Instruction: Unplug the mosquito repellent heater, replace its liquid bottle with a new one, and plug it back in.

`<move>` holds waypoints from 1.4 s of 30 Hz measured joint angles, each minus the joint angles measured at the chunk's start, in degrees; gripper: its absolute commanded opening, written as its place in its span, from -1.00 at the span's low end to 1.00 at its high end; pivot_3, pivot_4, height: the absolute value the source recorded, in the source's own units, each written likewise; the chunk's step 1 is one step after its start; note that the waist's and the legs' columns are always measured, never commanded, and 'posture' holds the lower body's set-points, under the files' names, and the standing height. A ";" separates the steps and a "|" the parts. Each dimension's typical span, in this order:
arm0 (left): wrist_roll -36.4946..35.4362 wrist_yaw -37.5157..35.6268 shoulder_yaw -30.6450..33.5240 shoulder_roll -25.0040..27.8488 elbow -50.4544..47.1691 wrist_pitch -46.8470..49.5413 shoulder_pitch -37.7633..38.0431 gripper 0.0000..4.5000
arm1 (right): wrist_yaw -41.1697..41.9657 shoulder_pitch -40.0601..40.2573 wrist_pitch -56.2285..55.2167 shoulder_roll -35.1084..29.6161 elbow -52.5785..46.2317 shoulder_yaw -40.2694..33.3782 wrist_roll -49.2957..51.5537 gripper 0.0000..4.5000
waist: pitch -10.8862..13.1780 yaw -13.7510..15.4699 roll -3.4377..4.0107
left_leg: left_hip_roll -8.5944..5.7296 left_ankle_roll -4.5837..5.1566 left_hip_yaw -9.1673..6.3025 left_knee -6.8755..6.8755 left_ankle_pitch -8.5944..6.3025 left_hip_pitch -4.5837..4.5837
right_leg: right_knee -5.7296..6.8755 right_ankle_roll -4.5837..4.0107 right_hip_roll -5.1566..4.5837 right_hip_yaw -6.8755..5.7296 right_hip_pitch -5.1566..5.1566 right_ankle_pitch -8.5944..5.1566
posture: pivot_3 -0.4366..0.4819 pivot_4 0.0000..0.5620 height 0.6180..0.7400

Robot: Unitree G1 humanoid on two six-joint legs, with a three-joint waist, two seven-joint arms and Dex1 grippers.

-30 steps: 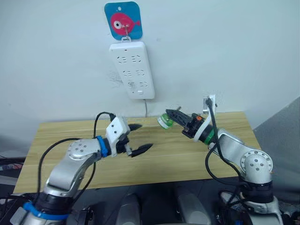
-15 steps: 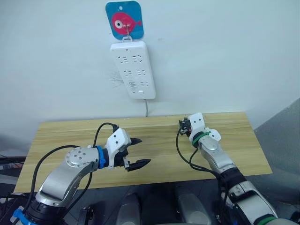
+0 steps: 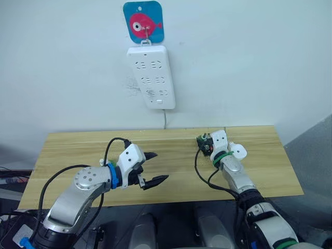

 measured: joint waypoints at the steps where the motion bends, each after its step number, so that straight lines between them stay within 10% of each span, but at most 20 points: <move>1: 0.30 0.84 0.53 -0.51 0.34 -0.78 0.55 1.00 | 0.33 0.87 1.42 -0.24 -2.86 -0.36 0.22 0.99 | 0.00 -0.04 0.00 | 0.00 0.00 0.00 0.01 0.00 0.01 | 0.04 0.00 0.00 0.00 0.00 0.00 | -0.20 -0.16 0.75; 13: 5.77 15.83 15.56 -13.17 5.15 -17.86 22.18 1.00 | 21.70 6.68 28.15 -16.10 -50.50 10.58 3.67 0.99 | 0.11 0.00 -0.04 | 0.00 0.00 -0.07 0.04 0.00 0.06 | 0.02 0.02 0.01 0.00 0.04 -0.02 | -0.17 -0.02 0.75; 22: 5.81 17.54 20.51 -14.96 12.21 -20.01 27.61 1.00 | 28.80 2.29 38.85 -19.54 -55.75 14.96 3.95 0.99 | 1.88 0.67 -0.34 | -0.05 -0.01 0.04 0.08 0.01 0.00 | -0.30 0.21 -0.02 0.07 0.09 0.02 | -0.17 0.15 0.75; 42: 8.64 23.44 18.61 -16.62 24.39 -19.71 12.95 1.00 | 31.61 -1.91 53.91 -20.17 -65.40 17.79 8.55 0.99 | 5.75 1.02 -0.40 | -0.01 -0.04 -0.01 -0.03 -0.01 -0.08 | -0.31 0.14 -0.07 -0.01 -0.01 0.07 | -0.31 0.43 0.75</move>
